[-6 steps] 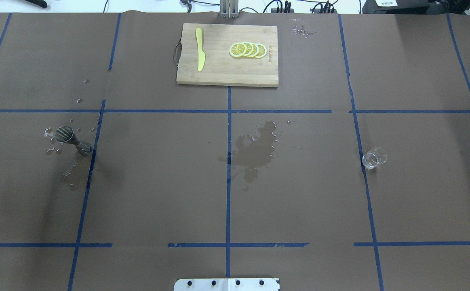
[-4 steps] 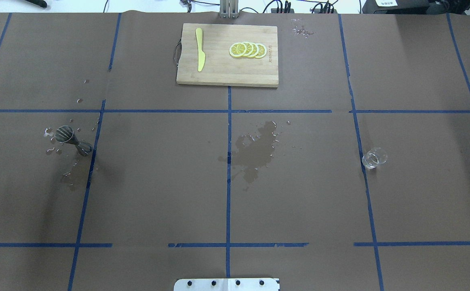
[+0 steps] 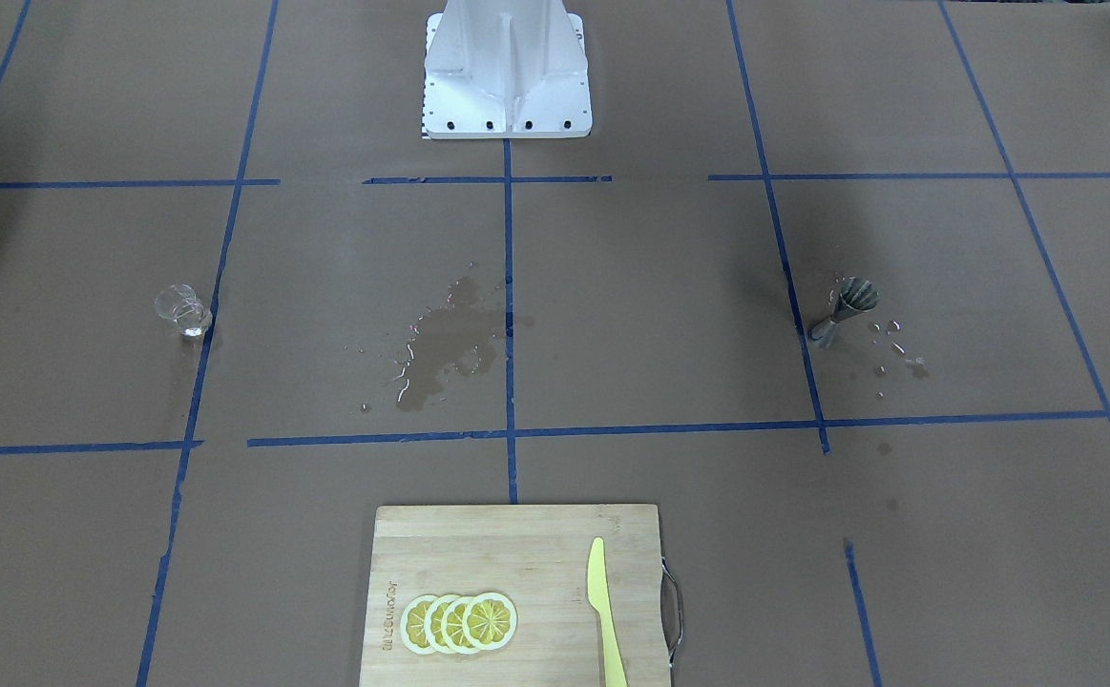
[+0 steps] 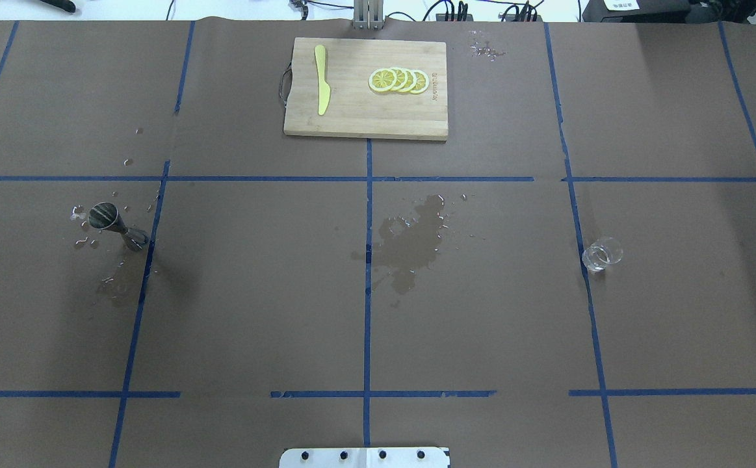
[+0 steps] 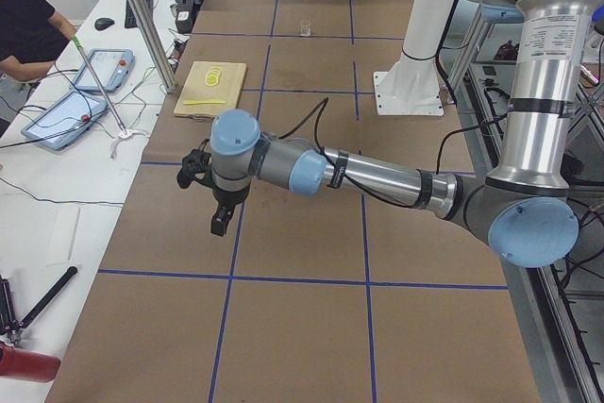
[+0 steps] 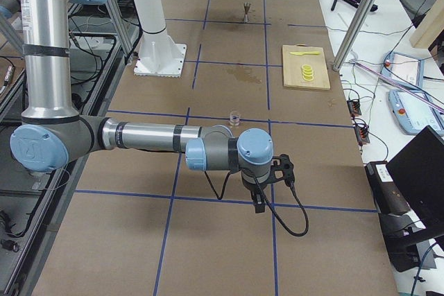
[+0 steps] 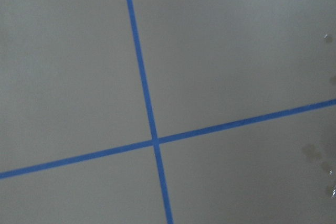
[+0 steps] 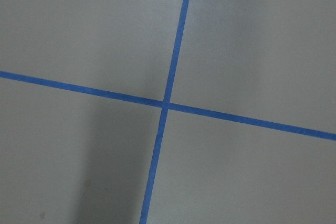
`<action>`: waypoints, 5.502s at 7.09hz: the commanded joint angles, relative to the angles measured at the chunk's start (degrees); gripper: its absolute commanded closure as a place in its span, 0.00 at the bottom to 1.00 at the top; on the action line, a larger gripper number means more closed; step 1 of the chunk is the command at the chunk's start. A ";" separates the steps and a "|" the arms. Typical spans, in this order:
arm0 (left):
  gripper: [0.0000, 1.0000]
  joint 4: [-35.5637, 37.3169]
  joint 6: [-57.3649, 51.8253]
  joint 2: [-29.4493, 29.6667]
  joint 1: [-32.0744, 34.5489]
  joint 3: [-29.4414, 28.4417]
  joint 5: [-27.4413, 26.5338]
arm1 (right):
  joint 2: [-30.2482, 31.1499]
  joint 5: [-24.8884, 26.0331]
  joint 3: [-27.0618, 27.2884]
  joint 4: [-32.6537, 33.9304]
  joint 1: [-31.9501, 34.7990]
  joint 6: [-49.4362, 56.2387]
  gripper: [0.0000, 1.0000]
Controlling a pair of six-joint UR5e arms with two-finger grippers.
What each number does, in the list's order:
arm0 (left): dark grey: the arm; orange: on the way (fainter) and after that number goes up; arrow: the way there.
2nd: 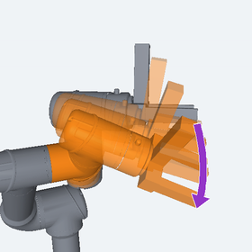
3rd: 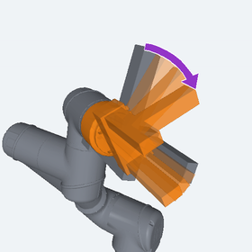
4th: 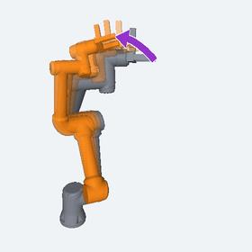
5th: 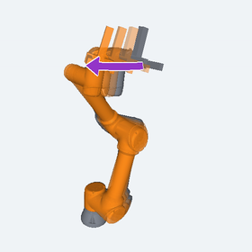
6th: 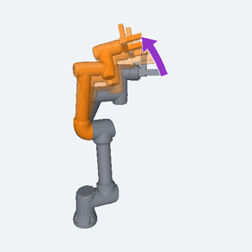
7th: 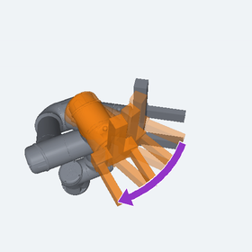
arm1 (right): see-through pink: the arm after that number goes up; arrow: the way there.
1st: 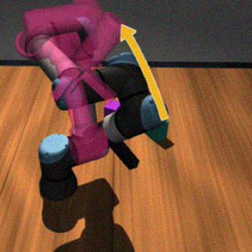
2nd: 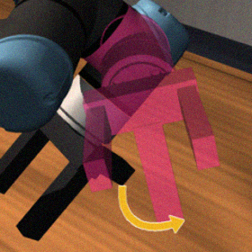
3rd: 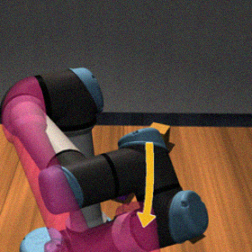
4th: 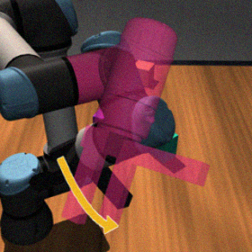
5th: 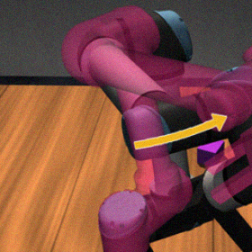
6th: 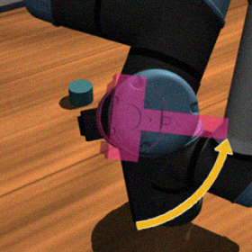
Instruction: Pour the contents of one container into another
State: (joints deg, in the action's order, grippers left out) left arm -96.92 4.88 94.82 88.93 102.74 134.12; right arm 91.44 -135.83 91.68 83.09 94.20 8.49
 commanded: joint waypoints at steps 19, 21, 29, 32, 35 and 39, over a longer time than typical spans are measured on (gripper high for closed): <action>0.03 -23.49 91.96 -11.26 -76.63 5.24 -94.60 | 2.86 8.16 29.03 -2.93 -23.92 -45.16 0.00; 0.04 -23.50 92.68 -7.64 -76.63 1.68 -97.20 | 2.95 14.32 33.54 -2.93 -32.37 -54.23 0.00; 0.10 -23.41 88.47 -5.80 -76.19 -2.18 -100.28 | 23.07 48.69 39.45 -33.05 -59.72 -74.40 0.00; 0.13 -23.58 86.72 -4.12 -73.74 -4.65 -100.28 | 23.69 60.28 38.75 -33.51 -68.41 -77.82 0.00; 0.18 -23.67 86.44 -3.51 -72.67 -4.74 -100.28 | 25.62 73.29 35.09 -38.48 -76.77 -81.43 0.00; 0.21 -26.73 86.44 -1.31 -72.67 -9.12 -100.28 | 27.03 77.55 29.96 -48.02 -80.12 -81.53 0.00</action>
State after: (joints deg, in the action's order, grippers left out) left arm -122.06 91.32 93.18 16.25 95.30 33.85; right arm 118.33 -59.30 121.90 35.61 15.33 -72.96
